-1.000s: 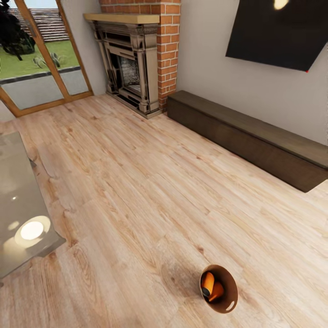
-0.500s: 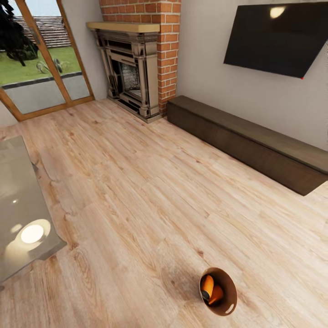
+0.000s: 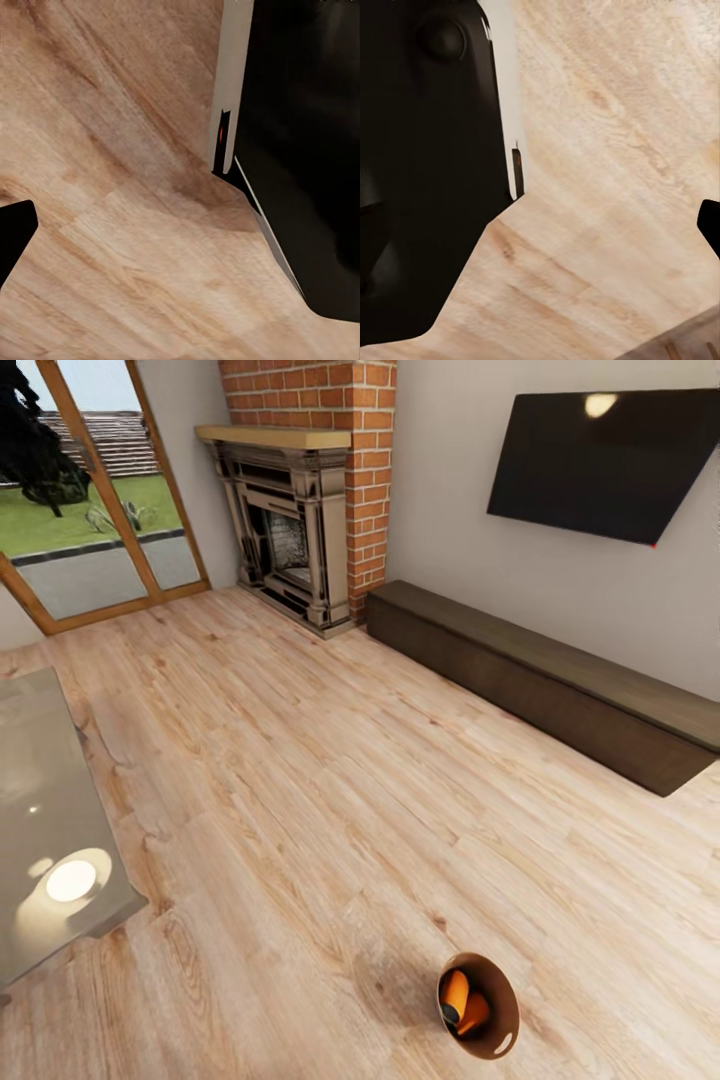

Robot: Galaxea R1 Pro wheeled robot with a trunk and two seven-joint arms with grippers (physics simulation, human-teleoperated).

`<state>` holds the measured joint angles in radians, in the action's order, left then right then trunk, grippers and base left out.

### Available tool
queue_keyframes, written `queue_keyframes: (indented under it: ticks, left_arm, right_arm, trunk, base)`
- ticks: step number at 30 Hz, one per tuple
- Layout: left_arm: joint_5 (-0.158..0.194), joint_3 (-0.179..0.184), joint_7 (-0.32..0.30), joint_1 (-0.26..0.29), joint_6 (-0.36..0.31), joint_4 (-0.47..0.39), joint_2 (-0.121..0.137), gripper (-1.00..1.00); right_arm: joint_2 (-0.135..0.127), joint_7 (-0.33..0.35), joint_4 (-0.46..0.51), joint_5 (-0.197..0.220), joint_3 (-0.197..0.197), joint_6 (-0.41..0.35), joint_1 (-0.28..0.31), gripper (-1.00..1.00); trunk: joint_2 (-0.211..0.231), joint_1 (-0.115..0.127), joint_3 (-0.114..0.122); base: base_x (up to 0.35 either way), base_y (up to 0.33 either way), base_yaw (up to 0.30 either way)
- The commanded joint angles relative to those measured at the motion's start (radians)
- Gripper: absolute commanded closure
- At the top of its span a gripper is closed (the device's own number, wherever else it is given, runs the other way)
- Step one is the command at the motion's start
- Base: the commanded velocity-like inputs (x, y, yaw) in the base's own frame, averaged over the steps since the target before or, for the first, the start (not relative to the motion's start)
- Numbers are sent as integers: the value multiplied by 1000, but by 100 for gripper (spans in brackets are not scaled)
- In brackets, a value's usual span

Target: Put the three can of soda from the living room inside the tash can in the kitchen.

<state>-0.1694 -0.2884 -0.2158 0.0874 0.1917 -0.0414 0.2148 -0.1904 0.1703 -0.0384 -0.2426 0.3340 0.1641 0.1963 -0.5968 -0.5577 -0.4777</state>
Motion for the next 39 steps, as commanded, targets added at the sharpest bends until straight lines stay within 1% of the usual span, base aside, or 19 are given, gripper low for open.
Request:
queue_keyframes:
  ticks: [1, 3, 9, 11, 12, 13, 15, 16, 17, 21, 26, 31, 32, 34, 39]
  left_arm:
    - [0, 0, 0, 0, 0, 0, 0, -100]
    - [0, 0, 0, 0, 1, -1, 0, -100]
    - [5, -2, 1, 1, 7, -5, 0, -100]
    - [3, -2, 0, 1, 7, -4, 0, -100]
    - [3, -2, 1, 1, 7, -5, 0, -100]
    - [3, -3, 1, 1, 8, -5, 0, -100]
    - [4, -3, 1, 1, 9, -5, 0, -100]
    - [4, -3, 1, 1, 9, -5, 0, -100]
    - [4, -3, 1, 2, 9, -6, 0, -100]
    - [4, -3, 1, 2, 9, -6, 0, -100]
    - [1, -3, 1, 2, 9, -4, -1, -100]
    - [3, -4, 1, 2, 9, -3, -17, -100]
    - [2, -4, 1, 2, 9, -3, -29, -100]
    - [3, -4, 1, 2, 9, -3, -46, -100]
    - [2, -4, 1, 2, 9, -3, -61, -100]
  right_arm:
    - [0, 0, 0, -1, 0, 0, 0, -100]
    - [0, 0, 2, -2, -1, 0, 0, -100]
    - [-1, 0, 8, 6, 8, 0, 1, -100]
    - [-1, -5, 9, 7, 22, 0, 1, -100]
    - [-1, -16, 8, 7, 34, 0, 0, -100]
    - [0, -50, 6, 7, 45, 0, 0, -100]
    - [0, -77, 3, 6, 50, 0, 0, -100]
    - [0, -77, 3, 6, 50, 0, 0, -100]
    - [0, -99, 1, 5, 52, 0, 0, -100]
    - [0, -123, 0, 2, 55, -1, 0, -100]
    - [1, -136, -2, 2, 55, -2, 0, -100]
    - [23, -139, -2, 4, 54, -3, 0, -100]
    - [39, -139, -2, 4, 55, -3, 0, -100]
    - [57, -139, -2, 5, 54, -3, 0, -100]
    - [70, -140, -2, 4, 56, -3, 0, -100]
  trunk:
    - [7, 4, 5]
    - [21, 12, 14]
    - [21, 12, 21]
    - [21, 12, 21]
    - [21, 12, 21]
    - [21, 12, 21]
    - [21, 12, 21]
    - [21, 12, 21]
    - [21, 12, 21]
    - [21, 12, 21]
    - [21, 12, 21]
    - [21, 12, 22]
    - [21, 12, 22]
    - [21, 12, 22]
    - [21, 12, 22]
  base:
    - [0, 0, 0]
    - [0, 0, 0]
    - [0, 0, 0]
    - [0, 0, 0]
    - [0, 0, 0]
    - [0, 0, 0]
    - [0, 0, 0]
    - [0, 0, 0]
    - [0, 0, 0]
    - [0, 0, 0]
    - [0, 0, 0]
    - [0, 0, 0]
    - [0, 0, 0]
    - [0, 0, 0]
    - [0, 0, 0]
